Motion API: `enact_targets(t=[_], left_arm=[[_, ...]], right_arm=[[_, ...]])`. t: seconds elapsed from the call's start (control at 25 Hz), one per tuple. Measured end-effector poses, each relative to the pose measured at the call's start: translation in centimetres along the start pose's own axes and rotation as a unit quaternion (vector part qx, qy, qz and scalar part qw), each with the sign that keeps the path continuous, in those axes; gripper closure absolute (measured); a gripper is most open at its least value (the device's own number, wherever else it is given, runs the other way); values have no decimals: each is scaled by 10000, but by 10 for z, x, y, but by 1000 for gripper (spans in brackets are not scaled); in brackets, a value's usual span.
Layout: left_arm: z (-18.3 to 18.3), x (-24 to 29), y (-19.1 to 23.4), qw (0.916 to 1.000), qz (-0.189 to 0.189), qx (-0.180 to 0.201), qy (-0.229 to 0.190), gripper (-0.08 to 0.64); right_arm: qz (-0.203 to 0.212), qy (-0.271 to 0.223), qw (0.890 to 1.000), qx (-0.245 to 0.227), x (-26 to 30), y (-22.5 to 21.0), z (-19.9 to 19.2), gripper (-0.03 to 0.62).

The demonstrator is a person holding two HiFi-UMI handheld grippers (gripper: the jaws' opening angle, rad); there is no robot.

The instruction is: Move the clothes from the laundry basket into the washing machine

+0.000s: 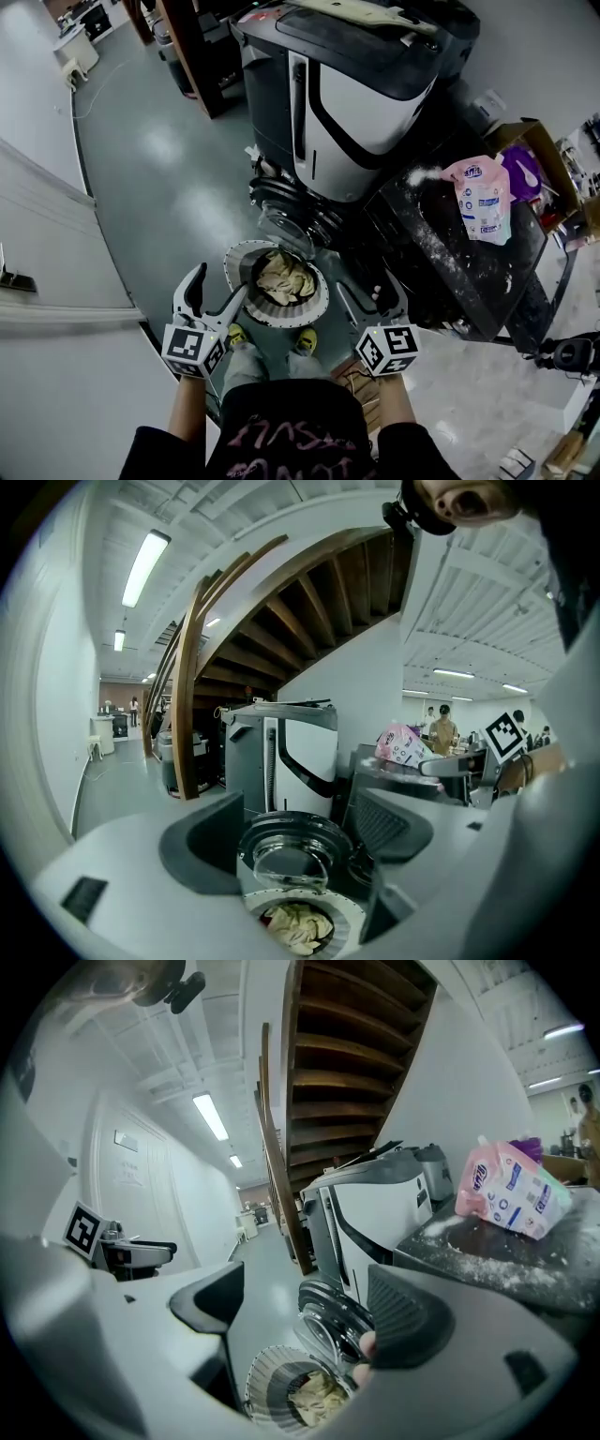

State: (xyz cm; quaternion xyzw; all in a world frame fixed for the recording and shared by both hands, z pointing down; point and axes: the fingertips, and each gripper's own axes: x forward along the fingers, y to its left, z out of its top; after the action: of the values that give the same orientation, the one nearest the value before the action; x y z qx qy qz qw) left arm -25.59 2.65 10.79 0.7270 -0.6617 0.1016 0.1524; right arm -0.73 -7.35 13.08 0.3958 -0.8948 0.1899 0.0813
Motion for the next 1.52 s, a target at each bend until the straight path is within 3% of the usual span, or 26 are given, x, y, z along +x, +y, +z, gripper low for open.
enact_targets(t=[0.48, 0.72, 1.2, 1.52], left_arm=[[-39, 44, 42, 9982, -449, -229, 318, 190], [-67, 72, 54, 9949, -708, -211, 688, 190], [-155, 110, 62, 9842, -919, -280, 1488, 190], [-216, 134, 68, 9785, -1014, -448, 1741, 192]], right_arm=[[-392, 497, 9980, 13, 35, 15, -41, 181], [-604, 751, 9948, 316, 53, 11, -73, 186], [-836, 1340, 9843, 785, 82, -4, -149, 193], [-812, 1717, 9764, 1032, 98, -4, -216, 198]])
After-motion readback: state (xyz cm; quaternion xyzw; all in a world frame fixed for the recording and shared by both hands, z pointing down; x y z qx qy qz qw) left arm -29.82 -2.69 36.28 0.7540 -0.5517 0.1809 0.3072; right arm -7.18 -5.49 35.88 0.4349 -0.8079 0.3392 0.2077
